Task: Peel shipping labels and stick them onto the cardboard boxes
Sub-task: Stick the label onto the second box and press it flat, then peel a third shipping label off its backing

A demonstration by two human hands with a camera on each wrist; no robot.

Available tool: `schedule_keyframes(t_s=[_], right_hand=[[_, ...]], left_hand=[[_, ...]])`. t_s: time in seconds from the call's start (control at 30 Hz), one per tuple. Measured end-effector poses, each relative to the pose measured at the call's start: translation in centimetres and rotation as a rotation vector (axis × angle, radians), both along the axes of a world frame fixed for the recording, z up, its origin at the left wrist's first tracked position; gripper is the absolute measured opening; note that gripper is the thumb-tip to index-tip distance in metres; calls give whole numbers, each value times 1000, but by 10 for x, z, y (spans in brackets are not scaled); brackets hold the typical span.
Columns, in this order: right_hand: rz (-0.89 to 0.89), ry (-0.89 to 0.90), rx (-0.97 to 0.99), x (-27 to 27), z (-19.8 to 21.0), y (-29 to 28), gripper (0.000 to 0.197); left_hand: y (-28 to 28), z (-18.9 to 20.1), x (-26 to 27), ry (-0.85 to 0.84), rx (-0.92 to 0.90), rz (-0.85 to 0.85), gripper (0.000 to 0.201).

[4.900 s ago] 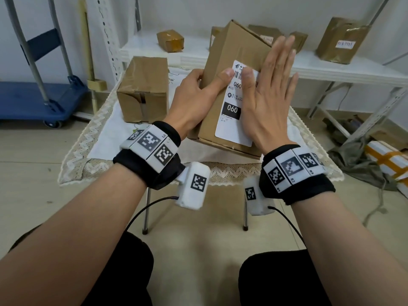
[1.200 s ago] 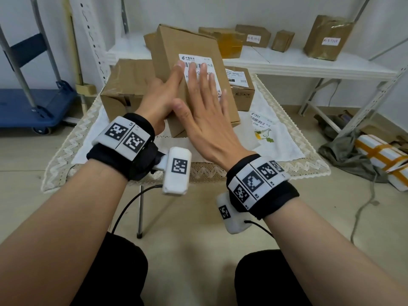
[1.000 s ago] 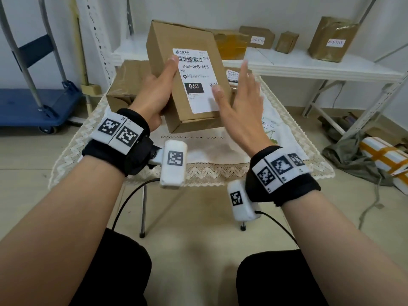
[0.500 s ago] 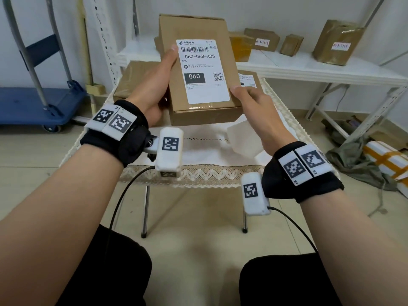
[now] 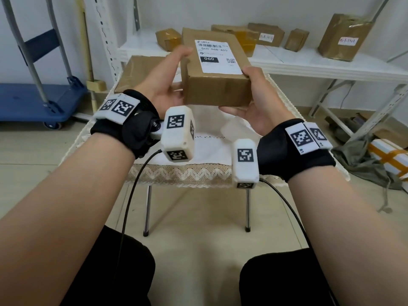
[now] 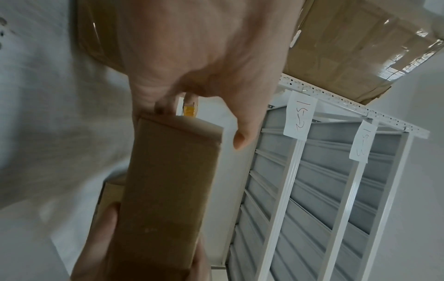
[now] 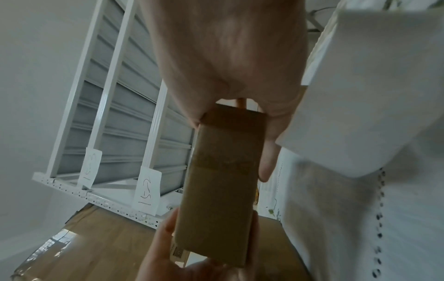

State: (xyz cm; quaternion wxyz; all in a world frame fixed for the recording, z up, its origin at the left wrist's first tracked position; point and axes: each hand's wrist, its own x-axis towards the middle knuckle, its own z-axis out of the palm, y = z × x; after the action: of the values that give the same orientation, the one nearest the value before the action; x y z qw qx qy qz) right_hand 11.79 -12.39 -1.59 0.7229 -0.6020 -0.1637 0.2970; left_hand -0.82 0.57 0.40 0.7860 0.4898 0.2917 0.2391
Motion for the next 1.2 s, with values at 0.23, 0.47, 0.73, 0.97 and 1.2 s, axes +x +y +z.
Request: schedule_keyframes(t_s=[0.23,0.47,0.73,0.97,1.2], right_hand=[[16,82,-44,2,2,11,15],[-17,148,-40,4,-5,26,38],[-125,118,-74,13,-17,40,51],[-16,-35,-322,11,-10,36,46],[-85,-203,-282,-3,2,39,15]], left_hand=[[6,-9,6,235,318,-44,32],[11,-12,4,338,334,-110,49],[18,-21,15,295,299,-160,55],[16,-21,11,288,324,-232,49],[42,0,-23,93,350,147,26]])
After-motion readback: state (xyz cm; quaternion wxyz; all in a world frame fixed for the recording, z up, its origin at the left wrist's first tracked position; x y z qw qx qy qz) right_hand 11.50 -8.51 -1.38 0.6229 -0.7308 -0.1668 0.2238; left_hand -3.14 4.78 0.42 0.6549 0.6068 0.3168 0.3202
